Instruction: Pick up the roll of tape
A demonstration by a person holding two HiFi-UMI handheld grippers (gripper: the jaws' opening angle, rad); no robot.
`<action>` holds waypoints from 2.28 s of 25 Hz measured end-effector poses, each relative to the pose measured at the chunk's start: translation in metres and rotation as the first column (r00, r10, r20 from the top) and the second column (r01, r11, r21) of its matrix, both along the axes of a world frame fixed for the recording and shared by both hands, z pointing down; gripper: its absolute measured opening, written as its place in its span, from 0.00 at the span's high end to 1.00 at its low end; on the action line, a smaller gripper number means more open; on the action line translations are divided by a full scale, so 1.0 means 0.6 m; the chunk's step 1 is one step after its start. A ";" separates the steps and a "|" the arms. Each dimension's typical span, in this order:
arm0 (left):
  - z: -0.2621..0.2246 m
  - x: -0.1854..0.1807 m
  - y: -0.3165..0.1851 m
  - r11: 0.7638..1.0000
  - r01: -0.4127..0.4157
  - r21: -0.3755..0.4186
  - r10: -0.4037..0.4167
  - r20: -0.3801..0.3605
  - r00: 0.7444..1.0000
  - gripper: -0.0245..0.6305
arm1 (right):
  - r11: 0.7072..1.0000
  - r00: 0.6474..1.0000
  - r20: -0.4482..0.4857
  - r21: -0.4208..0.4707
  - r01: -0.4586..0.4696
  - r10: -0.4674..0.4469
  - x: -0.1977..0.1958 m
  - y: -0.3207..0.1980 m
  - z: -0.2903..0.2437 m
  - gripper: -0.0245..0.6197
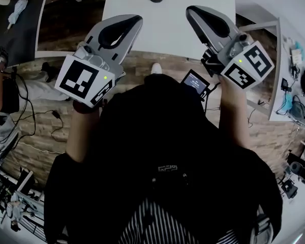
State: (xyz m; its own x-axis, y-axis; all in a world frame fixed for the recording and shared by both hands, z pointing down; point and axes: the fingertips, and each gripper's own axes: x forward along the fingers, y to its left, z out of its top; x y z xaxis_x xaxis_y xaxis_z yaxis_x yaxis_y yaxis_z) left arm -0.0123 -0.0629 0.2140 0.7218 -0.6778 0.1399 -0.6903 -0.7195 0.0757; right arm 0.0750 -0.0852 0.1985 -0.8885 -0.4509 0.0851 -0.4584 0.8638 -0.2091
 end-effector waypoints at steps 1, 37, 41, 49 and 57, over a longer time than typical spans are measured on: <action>0.004 0.002 -0.015 1.000 0.016 -0.008 -0.016 0.004 1.000 0.95 | 1.000 1.000 0.005 -0.002 0.014 -0.014 0.001 -0.013 0.001 0.96; -0.011 0.105 -0.221 0.967 -0.255 0.013 0.255 -0.009 0.967 0.95 | 0.993 0.992 -0.063 0.016 -0.113 0.114 0.077 -0.146 0.038 0.96; -0.012 0.108 -0.229 0.957 -0.288 0.020 0.288 -0.001 0.957 0.96 | 0.987 0.985 -0.063 0.006 -0.161 0.161 0.082 -0.148 0.044 0.96; -0.001 -0.024 -0.231 0.953 -0.303 -0.017 0.302 -0.048 0.952 0.96 | 0.979 0.974 -0.106 -0.009 -0.202 0.200 -0.041 -0.162 0.038 0.96; 0.045 -0.055 -0.221 0.942 -0.332 -0.047 0.325 -0.114 0.939 0.96 | 0.974 0.957 -0.202 -0.040 -0.221 0.209 -0.086 -0.176 0.088 0.96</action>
